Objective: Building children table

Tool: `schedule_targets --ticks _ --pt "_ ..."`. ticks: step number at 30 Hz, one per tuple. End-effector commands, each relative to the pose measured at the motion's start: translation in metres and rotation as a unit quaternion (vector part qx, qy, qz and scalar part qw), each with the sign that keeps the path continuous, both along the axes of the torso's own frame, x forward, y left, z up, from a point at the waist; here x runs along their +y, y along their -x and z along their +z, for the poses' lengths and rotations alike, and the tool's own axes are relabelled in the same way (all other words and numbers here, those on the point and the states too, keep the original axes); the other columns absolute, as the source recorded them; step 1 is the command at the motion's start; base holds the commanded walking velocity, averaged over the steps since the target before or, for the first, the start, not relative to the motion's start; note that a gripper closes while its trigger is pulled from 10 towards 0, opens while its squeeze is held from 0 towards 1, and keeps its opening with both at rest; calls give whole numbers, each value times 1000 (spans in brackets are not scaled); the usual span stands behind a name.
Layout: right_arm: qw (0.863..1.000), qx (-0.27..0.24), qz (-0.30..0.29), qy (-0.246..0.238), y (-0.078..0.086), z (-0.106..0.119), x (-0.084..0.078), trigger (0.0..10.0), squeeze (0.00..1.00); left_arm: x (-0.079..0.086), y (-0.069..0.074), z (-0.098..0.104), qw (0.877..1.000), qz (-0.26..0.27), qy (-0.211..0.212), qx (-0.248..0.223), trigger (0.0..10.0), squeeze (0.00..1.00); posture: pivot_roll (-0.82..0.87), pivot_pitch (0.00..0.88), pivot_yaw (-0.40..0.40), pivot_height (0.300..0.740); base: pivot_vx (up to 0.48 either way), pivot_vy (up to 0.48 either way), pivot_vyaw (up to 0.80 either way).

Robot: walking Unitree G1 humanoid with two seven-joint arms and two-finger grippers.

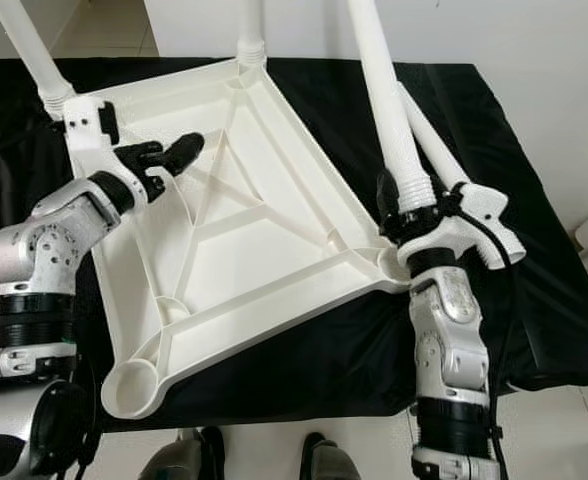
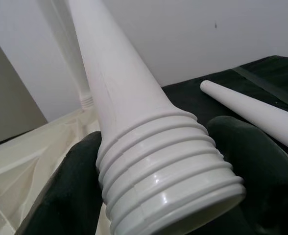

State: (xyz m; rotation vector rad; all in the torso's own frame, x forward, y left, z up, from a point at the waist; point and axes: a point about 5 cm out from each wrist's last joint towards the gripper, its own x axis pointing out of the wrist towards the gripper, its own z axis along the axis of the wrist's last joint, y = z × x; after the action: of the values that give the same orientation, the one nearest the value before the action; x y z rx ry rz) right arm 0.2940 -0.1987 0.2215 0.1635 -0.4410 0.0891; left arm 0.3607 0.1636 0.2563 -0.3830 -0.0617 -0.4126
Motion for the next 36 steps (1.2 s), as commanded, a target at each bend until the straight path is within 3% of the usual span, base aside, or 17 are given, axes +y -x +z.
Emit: schedule_targets --ticks 1,5,8,10,12,14,16,20,26,28,30,33,36 --pt "1000 -18 15 -1 6 3 3 10000 0 0 4 -13 999 -36 17 3 10000 0 -6 172 27 740 0 0 0" --pt "999 -17 29 3 9 1 5 10000 0 0 8 -31 999 -34 20 34 10000 0 -6 166 26 740 0 0 0" --pt "999 -12 42 5 11 -2 7 10000 0 -10 18 -50 995 -65 42 66 10000 0 -1 155 25 740 0 0 0" --pt "999 -12 42 5 11 -2 7 10000 0 -10 18 -50 995 -65 42 66 10000 0 -1 155 25 740 0 0 0" --pt "999 -6 53 7 10 -5 7 10000 0 -36 36 -65 983 -148 64 91 10000 0 4 142 18 740 0 0 0" --pt "999 -6 53 7 10 -5 7 10000 0 -36 36 -65 983 -148 64 91 10000 0 4 142 18 740 0 0 0" --pt "998 -6 58 9 9 -6 8 10000 0 -51 43 -55 975 -191 88 75 10000 0 7 130 14 740 0 0 0" --pt "998 -7 62 11 8 -6 9 10000 0 -66 52 -35 961 -240 135 36 10000 0 7 123 13 740 0 0 0" --pt "998 -10 64 11 7 -5 9 10000 0 -82 60 -17 953 -264 145 -9 10000 0 3 120 12 740 0 0 0" --pt "996 -6 84 15 8 -6 14 10000 0 -99 62 -7 947 -280 157 -20 10000 0 10 125 8 740 0 0 0" --pt "996 -6 84 15 8 -6 14 10000 0 -99 62 -7 947 -280 157 -20 10000 0 10 125 8 740 0 0 0" --pt "994 -2 104 21 9 -8 18 10000 0 -112 61 -3 941 -295 163 -20 10000 0 7 130 9 740 0 0 0" --pt "989 6 143 33 12 -11 27 10000 0 -134 60 0 931 -324 166 -13 10000 0 5 137 11 740 0 0 0"
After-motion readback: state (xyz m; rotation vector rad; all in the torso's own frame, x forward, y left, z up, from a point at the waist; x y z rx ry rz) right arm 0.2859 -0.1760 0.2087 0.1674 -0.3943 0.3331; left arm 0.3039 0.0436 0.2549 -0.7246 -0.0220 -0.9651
